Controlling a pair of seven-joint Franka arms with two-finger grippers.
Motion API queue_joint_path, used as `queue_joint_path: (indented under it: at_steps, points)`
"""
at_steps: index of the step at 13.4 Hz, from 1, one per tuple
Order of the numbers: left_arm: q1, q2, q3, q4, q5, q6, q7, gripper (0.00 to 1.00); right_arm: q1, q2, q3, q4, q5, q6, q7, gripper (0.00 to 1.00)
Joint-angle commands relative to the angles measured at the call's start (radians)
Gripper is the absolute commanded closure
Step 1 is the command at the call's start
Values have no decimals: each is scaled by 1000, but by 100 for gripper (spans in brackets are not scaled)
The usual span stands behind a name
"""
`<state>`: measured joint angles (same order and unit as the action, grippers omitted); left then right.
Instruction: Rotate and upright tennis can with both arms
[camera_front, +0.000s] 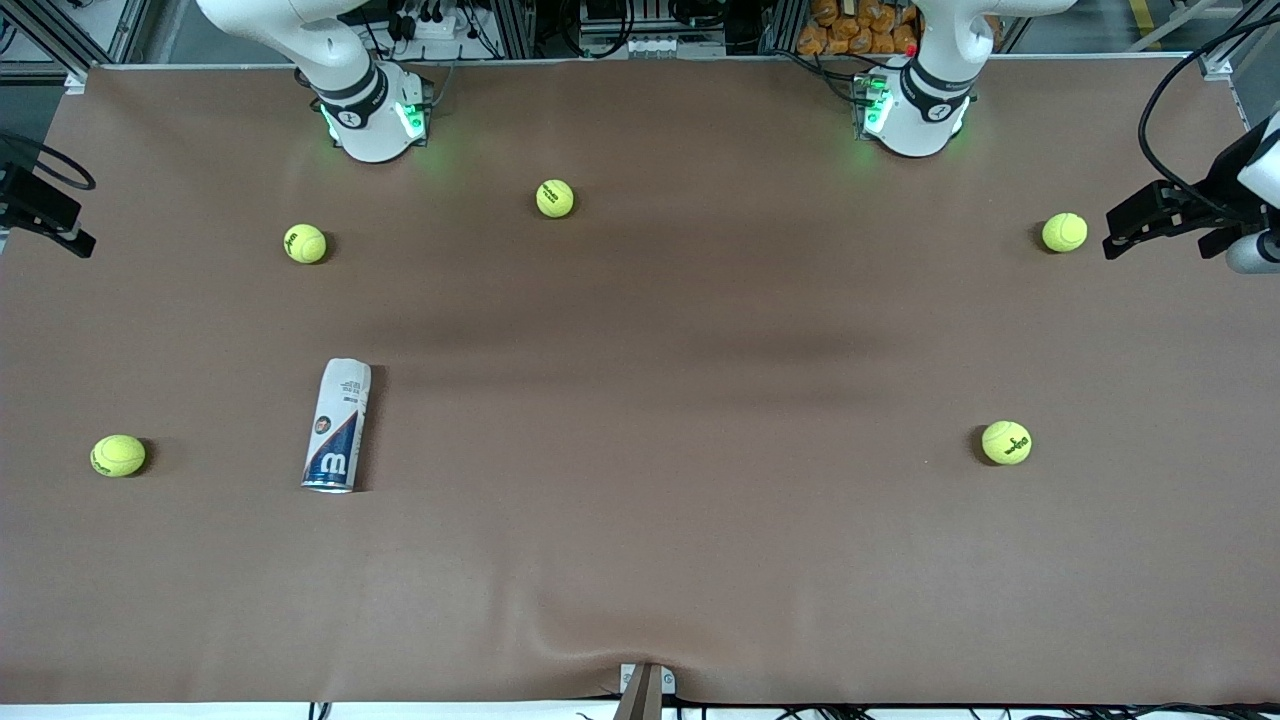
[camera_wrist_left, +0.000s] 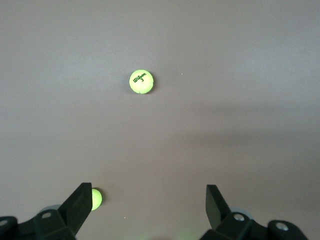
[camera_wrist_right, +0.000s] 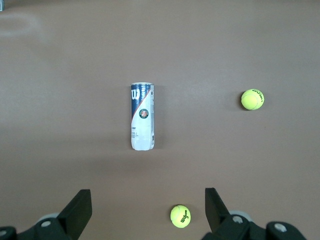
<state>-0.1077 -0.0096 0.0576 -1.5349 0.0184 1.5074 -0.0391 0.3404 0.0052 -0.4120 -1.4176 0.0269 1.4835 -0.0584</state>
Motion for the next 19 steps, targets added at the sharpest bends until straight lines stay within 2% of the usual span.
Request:
queue_joint_path:
  at_steps: [1,15,19]
  points:
    - [-4,2,1,6,12,-10,-2,0,-6,-31,12,-30,-10,5,-8,0]
    - [-4,5,4,1,6,-10,4,0,-5,-24,9,-38,-10,3,-8,0]
    - [-4,5,4,-1,5,-10,-1,0,11,-27,16,-156,-24,26,-9,0]
